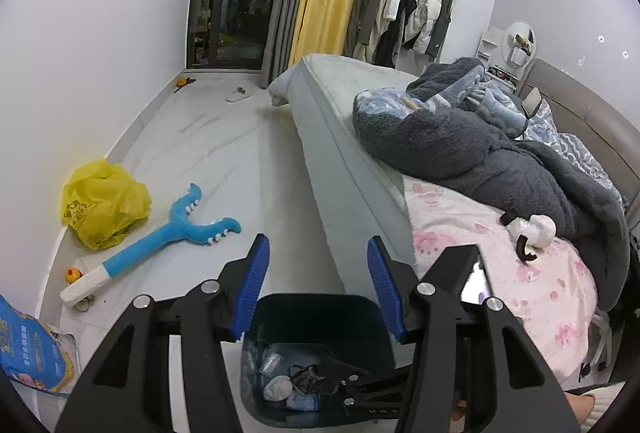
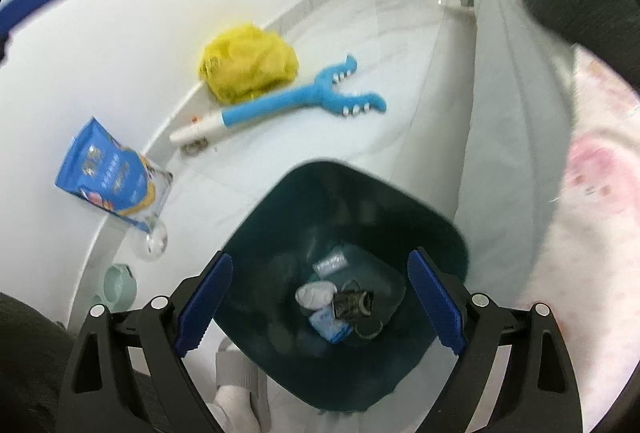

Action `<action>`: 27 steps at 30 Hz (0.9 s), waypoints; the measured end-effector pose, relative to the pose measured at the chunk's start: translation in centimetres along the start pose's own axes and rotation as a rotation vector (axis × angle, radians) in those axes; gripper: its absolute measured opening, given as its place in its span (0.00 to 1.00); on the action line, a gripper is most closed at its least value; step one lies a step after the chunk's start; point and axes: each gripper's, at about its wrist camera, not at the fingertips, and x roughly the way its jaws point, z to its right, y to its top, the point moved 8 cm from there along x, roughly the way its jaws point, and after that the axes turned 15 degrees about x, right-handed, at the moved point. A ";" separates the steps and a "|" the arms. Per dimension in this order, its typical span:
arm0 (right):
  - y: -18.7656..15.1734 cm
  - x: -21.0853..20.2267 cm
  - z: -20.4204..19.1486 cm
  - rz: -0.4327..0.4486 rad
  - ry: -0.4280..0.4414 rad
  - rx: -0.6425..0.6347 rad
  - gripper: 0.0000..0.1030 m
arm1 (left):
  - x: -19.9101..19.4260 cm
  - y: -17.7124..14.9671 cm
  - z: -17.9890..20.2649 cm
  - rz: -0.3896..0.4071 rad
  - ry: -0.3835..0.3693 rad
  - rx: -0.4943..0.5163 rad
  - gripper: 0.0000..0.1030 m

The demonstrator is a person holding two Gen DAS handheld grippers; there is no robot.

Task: Collect trash
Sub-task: 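Move both tools back to the bed toward the remaining sock and clips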

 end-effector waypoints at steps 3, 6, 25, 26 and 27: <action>1.0 -2.2 0.5 0.062 0.010 0.000 0.88 | -0.1 1.0 1.1 0.023 0.005 0.018 0.59; 1.9 -4.0 1.4 0.120 0.000 -0.008 0.88 | 0.1 1.9 2.6 0.040 0.000 0.048 0.59; 5.5 -12.9 9.4 0.295 -0.019 0.032 0.88 | 3.6 5.1 8.8 0.059 -0.031 0.083 0.68; 5.7 -13.4 10.0 0.306 -0.021 0.042 0.88 | 3.7 5.1 9.2 0.059 -0.030 0.088 0.69; 5.9 -13.9 10.5 0.314 -0.024 0.050 0.88 | 3.9 5.2 9.6 0.059 -0.028 0.092 0.73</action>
